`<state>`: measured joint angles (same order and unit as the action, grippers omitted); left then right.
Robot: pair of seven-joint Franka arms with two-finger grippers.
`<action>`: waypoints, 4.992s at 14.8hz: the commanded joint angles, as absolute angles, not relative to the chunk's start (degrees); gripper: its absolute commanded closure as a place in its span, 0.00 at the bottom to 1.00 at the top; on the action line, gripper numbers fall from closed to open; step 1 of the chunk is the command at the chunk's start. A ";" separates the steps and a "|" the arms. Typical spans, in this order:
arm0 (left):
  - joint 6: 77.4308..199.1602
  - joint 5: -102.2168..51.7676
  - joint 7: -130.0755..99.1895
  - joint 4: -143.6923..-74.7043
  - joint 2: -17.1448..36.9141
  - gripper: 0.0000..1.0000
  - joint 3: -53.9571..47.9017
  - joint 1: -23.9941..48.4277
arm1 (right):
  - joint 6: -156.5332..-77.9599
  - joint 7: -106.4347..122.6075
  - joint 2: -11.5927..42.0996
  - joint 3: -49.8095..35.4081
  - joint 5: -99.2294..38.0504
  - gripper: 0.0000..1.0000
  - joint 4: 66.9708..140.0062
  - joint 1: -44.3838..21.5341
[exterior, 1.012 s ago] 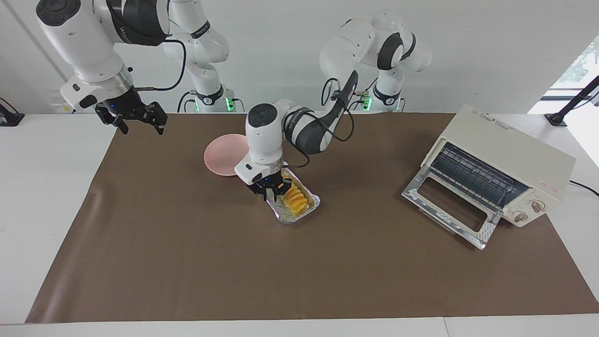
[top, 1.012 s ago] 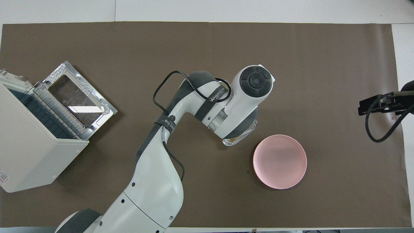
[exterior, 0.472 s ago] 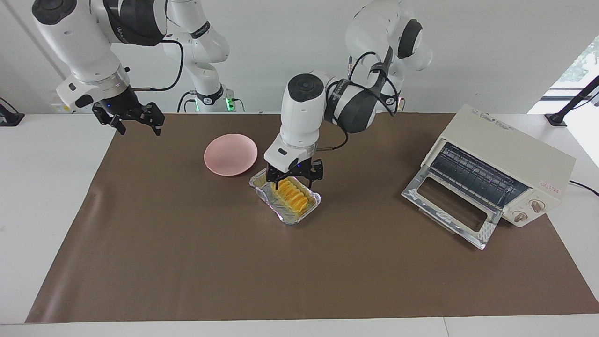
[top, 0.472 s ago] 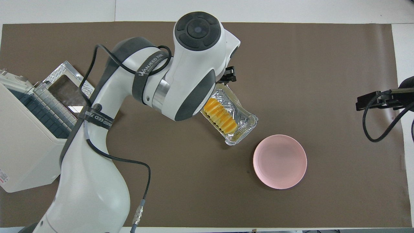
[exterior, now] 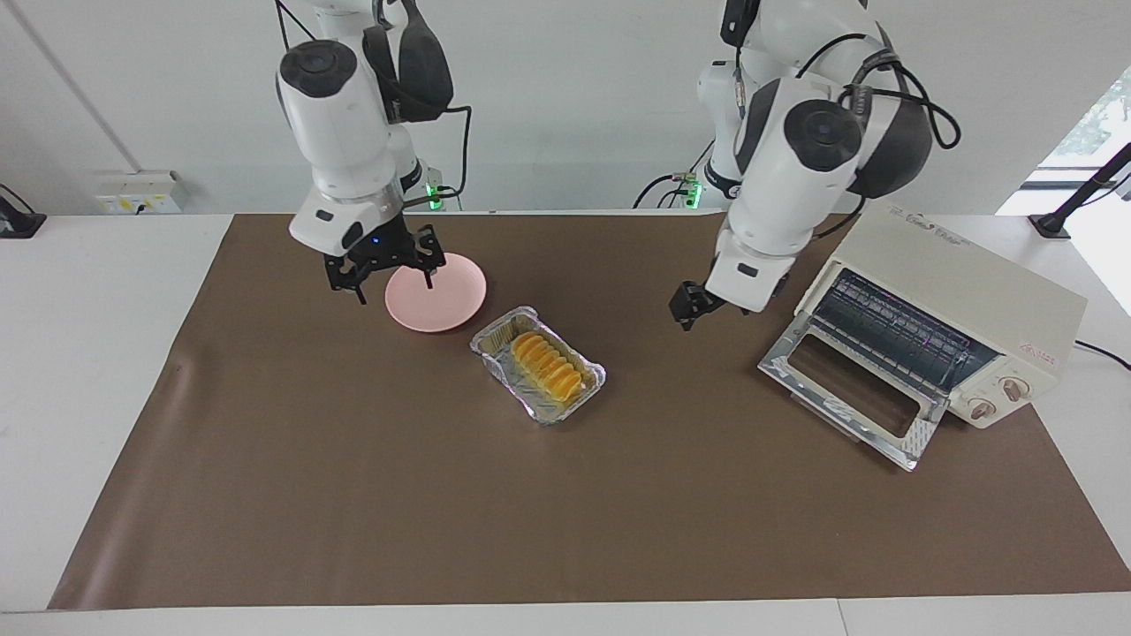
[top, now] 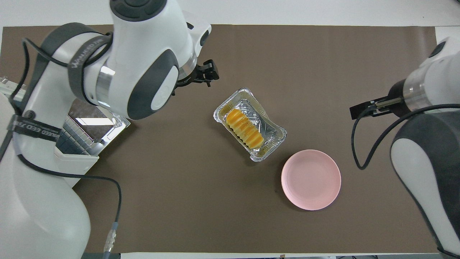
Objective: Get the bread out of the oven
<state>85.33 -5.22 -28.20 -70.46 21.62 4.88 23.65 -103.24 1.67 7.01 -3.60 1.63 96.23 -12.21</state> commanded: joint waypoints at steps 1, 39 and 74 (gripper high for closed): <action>80.97 -5.36 -13.77 -74.09 17.50 0.00 4.31 15.76 | -106.51 2.72 14.66 -3.51 2.38 0.00 92.64 -13.88; 80.42 0.18 2.81 -93.43 -0.53 0.00 0.44 5.80 | -124.54 6.23 25.66 -3.52 -6.22 1.00 95.27 -7.14; 80.51 0.18 2.81 -93.34 -0.53 0.00 0.44 5.80 | -129.90 4.75 25.14 -3.08 0.00 0.12 102.74 -5.71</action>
<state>79.77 -0.44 2.46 -92.60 0.44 0.80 6.33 -128.37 5.15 25.72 -2.91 -0.76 101.52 -6.12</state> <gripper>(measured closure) 0.000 0.022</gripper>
